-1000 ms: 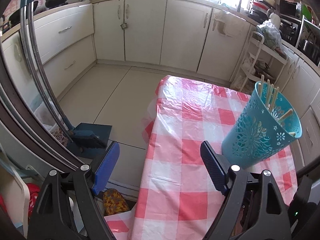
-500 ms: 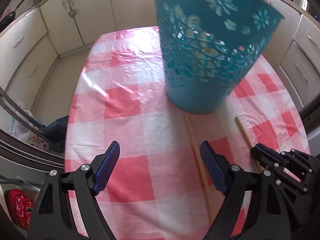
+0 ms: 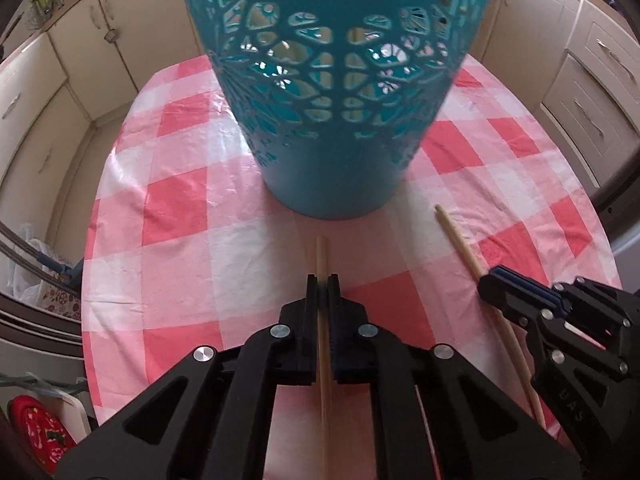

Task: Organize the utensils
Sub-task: 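Lower both grippers to the last sticks and close each on one, then lift the stick over the basket and drop it with the left gripper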

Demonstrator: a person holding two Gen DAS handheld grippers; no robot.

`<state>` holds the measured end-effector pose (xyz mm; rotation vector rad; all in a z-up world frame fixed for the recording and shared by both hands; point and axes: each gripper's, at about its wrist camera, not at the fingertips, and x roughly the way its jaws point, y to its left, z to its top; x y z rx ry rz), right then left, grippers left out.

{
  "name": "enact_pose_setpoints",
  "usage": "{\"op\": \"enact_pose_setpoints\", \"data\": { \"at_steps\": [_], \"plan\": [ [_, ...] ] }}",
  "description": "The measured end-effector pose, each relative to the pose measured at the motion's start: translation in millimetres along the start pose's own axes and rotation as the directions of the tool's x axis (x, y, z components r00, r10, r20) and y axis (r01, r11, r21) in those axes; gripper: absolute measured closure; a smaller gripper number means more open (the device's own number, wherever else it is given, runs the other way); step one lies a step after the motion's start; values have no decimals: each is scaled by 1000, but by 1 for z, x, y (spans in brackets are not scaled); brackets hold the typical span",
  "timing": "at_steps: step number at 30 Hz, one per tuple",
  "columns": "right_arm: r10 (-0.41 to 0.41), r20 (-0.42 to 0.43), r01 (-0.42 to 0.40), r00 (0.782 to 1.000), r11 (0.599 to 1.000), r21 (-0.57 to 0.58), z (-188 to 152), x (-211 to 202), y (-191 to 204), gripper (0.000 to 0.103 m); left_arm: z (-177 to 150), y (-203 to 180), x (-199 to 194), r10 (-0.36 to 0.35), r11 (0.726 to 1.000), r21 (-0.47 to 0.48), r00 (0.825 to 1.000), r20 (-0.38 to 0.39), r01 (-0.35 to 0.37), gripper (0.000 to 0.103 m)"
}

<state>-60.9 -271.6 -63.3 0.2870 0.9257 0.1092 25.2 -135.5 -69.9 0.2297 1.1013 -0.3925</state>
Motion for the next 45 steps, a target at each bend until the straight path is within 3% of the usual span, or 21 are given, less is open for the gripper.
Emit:
{"op": "enact_pose_setpoints", "data": {
  "at_steps": [3,5,7,9,10,12,14,16,19,22,26,29,33,34,38,40,45],
  "plan": [
    [23,-11,-22,1000,1000,18,2,0,-4,97,-9,-7,-22,-101,995,15,994,-37,102,99],
    [42,-19,-41,999,998,41,3,0,-8,97,-12,-4,-52,-240,971,-20,970,-39,239,99],
    [51,-23,-50,998,997,54,4,0,-10,97,-6,-1,-98,-322,946,-23,947,22,322,99],
    [53,-22,-52,998,997,58,4,-1,-11,97,16,6,-153,-368,928,-7,919,145,373,99],
    [55,-23,-54,998,997,58,4,-1,-11,97,29,8,-174,-359,931,6,911,202,366,99],
    [60,-24,-59,998,996,62,4,-1,-11,97,64,20,-210,-347,929,0,874,341,369,99],
    [63,-24,-62,998,996,64,4,0,-10,97,96,25,-224,-287,941,-27,839,462,337,99],
    [65,-23,-63,998,996,63,4,0,-10,97,123,30,-221,-246,939,-75,807,538,336,99],
    [71,-22,-69,997,996,64,4,1,-10,97,155,32,-199,-126,944,-167,781,612,284,99],
    [75,-21,-73,997,995,60,5,2,-10,97,168,34,-172,-30,942,-243,777,629,233,99],
    [78,-19,-77,997,995,56,5,3,-10,97,170,33,-153,40,944,-279,776,629,177,99],
    [77,-21,-76,997,996,55,6,4,-10,97,165,33,-144,49,954,-262,783,620,148,99],
    [62,-22,-62,998,998,25,6,4,-7,97,155,30,-135,53,968,-228,810,584,101,99],
    [54,-21,-54,998,998,10,5,4,-5,96,151,30,-133,54,972,-218,819,572,89,98],
    [51,-12,-52,999,998,-46,3,5,5,82,131,37,-137,62,974,-215,825,561,73,97],
    [24,-3,-24,1000,996,-81,2,6,10,83,121,46,-142,71,969,-235,824,563,77,92],
    [-17,8,18,1000,995,-99,1,8,10,97,93,73,-154,121,948,-308,809,575,77,68]
  ]
}}
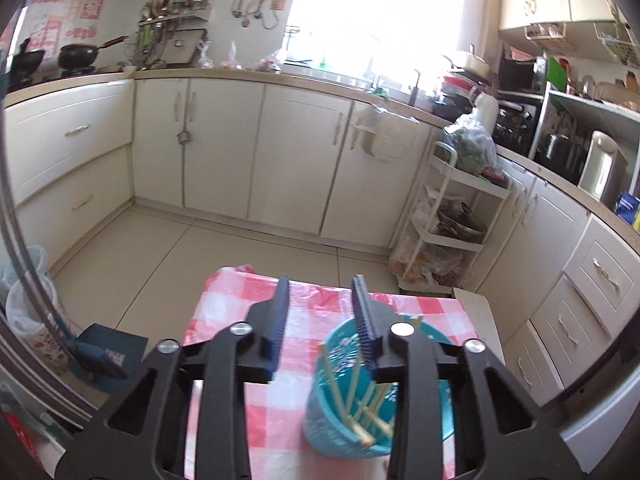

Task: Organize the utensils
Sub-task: 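Lift the stick over the basket and drop it with the left gripper, then carry the stick over the basket and drop it with the right gripper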

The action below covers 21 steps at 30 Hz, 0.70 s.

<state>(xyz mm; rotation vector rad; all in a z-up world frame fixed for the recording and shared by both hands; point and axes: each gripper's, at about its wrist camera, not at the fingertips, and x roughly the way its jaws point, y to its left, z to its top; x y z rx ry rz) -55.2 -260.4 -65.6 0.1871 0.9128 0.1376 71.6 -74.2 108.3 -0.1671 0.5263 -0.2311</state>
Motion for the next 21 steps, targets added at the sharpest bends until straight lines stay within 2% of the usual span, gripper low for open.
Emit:
{"op": "enact_pose_setpoints", "data": {
  "at_steps": [5,8,10,15,19,21],
  "plan": [
    [144,7,-143,990,977,160,1,-12,-24,97,-15,36,-15,62,996,-64,998,33,-60,57],
    [228,89,-242,970,949,201,10,-36,-29,97,-24,53,-10,105,990,-99,994,13,-104,52],
    [263,155,-290,952,938,188,20,-55,-26,97,-26,61,-3,102,986,-129,995,-23,-104,50],
    [334,327,-389,884,913,120,57,-111,-14,97,-26,54,-3,103,990,-91,995,-12,-104,37],
    [367,459,-445,809,893,71,101,-144,-6,97,-31,49,-4,91,993,-73,996,-19,-92,32],
    [358,529,-443,769,896,38,127,-156,0,97,-32,47,-4,91,993,-67,996,-17,-92,30]
  ]
}}
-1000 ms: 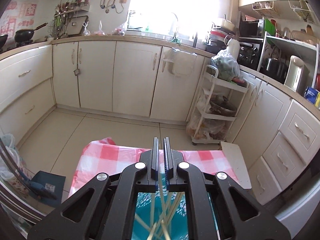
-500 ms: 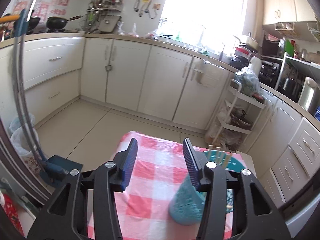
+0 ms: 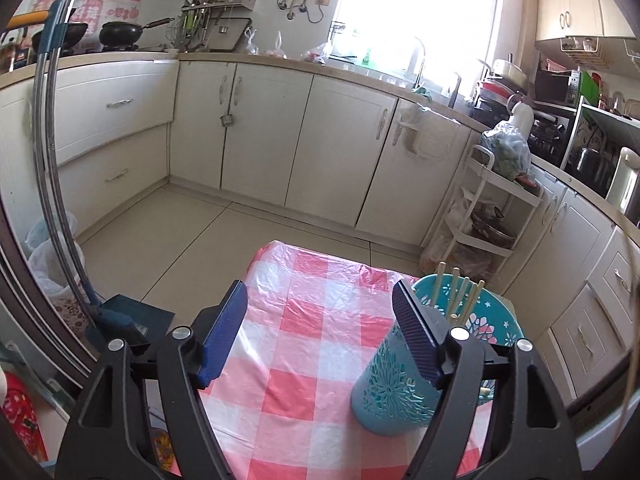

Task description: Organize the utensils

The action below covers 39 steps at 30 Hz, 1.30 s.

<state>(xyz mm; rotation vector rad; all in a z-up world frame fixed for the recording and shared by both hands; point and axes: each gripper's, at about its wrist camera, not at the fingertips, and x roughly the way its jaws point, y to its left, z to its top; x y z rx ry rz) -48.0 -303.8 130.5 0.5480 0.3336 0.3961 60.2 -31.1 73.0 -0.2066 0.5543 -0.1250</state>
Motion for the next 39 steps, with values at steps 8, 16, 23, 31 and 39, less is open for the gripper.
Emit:
{"op": "enact_pose_setpoints", "data": {
  "at_steps": [8,16,23,31,39],
  "plan": [
    [-170,214,205,962,966,-155,37,78,16,97,-1,-5,-6,21,999,38,1000,23,-22,22],
    [-278,79,288,957,937,-195,-8,103,-13,97,0,-8,-14,25,998,59,999,42,-27,12],
    [-294,-1,286,956,931,-226,-34,70,-13,86,-4,-17,-27,62,990,122,996,61,-70,8],
    [-302,-83,285,950,943,-171,-47,-6,6,42,-17,-20,-62,109,987,123,993,-35,-104,8],
    [-371,-131,348,919,921,-173,-61,-86,63,13,-32,-36,-154,94,971,229,993,-72,-75,8]
  ]
}}
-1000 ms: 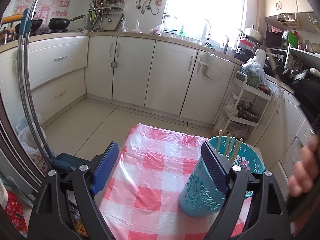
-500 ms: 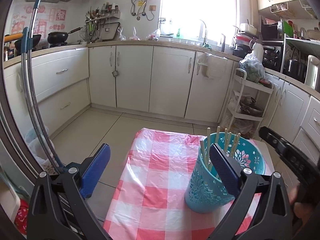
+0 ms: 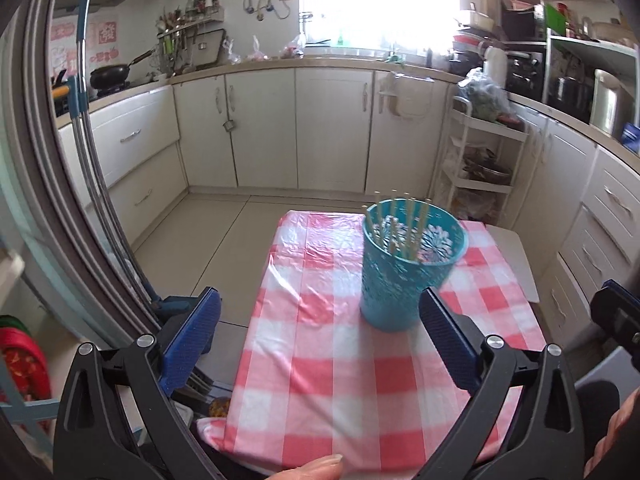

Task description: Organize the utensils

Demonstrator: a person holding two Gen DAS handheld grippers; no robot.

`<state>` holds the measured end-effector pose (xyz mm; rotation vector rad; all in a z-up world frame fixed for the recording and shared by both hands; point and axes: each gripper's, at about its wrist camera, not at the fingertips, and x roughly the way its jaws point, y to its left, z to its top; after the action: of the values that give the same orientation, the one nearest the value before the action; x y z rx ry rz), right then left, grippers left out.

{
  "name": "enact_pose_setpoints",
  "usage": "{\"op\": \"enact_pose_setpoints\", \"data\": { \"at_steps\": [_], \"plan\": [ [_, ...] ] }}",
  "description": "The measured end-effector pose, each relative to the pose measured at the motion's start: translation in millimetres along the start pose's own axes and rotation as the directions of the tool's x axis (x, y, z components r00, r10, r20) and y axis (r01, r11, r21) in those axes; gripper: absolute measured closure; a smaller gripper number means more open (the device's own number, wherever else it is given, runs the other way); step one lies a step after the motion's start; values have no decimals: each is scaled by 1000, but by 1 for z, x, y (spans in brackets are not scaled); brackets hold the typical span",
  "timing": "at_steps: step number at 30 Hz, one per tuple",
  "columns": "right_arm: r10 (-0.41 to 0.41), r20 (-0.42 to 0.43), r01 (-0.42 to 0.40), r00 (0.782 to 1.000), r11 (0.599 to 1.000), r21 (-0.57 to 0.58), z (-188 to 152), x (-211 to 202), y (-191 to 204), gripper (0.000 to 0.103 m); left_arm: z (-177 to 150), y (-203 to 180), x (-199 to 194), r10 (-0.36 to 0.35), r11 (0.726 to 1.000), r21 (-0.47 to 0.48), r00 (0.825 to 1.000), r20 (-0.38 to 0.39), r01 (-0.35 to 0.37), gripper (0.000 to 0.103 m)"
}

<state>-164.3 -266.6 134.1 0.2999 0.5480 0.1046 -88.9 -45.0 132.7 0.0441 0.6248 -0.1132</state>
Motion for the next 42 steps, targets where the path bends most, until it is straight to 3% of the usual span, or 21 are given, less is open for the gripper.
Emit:
{"op": "enact_pose_setpoints", "data": {
  "at_steps": [6,15,25,42],
  "plan": [
    [-20,29,21,999,999,-37,-34,-64,32,8,-24,-1,-81,-2,1000,30,1000,5,2,8],
    [-34,76,39,997,997,-63,-75,-122,54,8,-73,20,-150,22,997,-78,999,-44,-25,8],
    [-20,93,26,995,997,-66,-82,-136,56,8,-84,10,-178,45,999,-26,999,-5,-45,8],
    [-20,76,25,997,998,-60,-83,-137,55,8,-82,6,-179,45,999,-20,999,-4,-45,8]
  ]
}}
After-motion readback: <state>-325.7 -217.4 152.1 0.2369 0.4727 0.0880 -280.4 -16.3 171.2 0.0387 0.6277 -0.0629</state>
